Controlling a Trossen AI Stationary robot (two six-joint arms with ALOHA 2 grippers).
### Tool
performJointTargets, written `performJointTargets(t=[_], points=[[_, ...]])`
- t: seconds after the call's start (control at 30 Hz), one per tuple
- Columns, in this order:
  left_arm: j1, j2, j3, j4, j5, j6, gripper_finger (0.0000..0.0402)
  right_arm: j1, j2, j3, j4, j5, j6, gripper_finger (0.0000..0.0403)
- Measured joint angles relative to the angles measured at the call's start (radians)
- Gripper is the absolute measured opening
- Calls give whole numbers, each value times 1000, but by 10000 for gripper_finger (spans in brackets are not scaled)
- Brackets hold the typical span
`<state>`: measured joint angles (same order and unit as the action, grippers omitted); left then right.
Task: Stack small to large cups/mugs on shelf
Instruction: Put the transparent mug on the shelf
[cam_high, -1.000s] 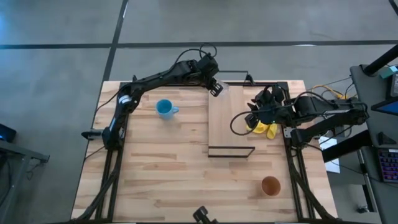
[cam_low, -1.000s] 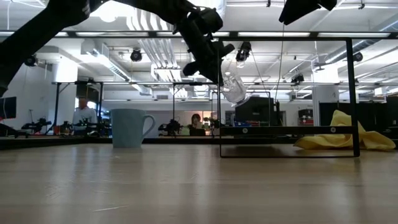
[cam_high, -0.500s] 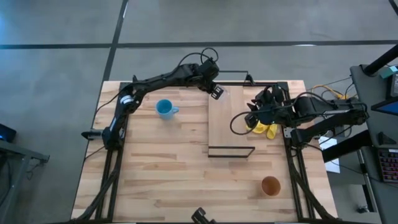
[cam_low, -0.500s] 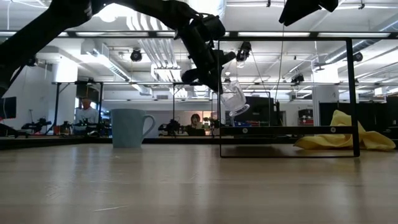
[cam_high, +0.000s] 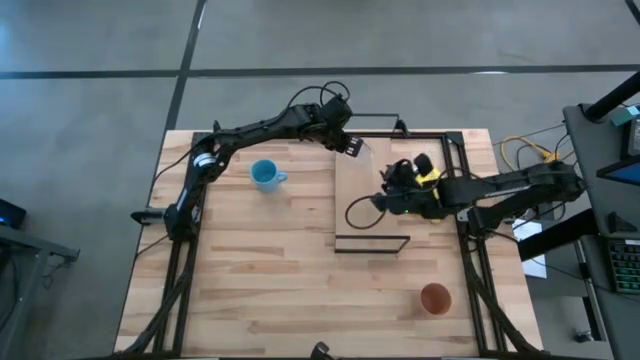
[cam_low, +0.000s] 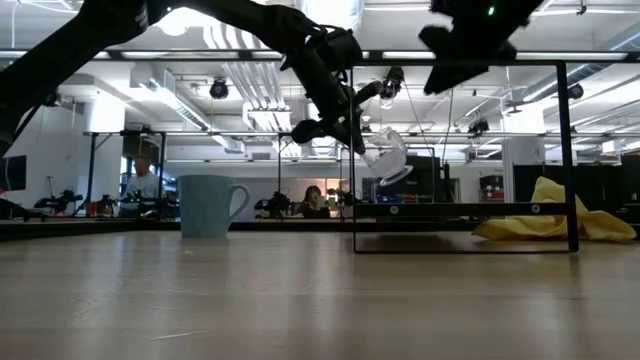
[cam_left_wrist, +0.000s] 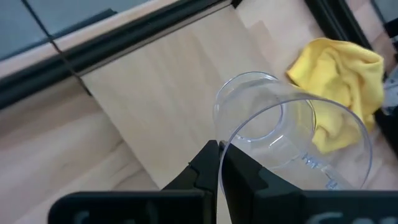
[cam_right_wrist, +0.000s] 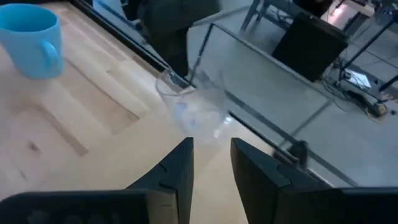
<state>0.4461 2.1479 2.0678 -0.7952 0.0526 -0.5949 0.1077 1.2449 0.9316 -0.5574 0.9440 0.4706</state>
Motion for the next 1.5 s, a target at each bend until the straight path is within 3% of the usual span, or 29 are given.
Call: performJointTargets(t=[0.17,0.3,0.47,0.8,1.5], points=[[0,0,0,2,42,-5,0,-10,14,-134,322,1,-184,100],[0,0,0,7,71,-29,0,-18,25,-207,467,0,-304,100],[0,0,0,17,74,-29,0,-29,25,-249,486,0,-240,100],[1,-2,0,93,141,-78,0,-66,22,-252,566,-8,-368,100],[12,-2,0,105,149,-77,0,-115,20,-252,593,-13,-378,100]])
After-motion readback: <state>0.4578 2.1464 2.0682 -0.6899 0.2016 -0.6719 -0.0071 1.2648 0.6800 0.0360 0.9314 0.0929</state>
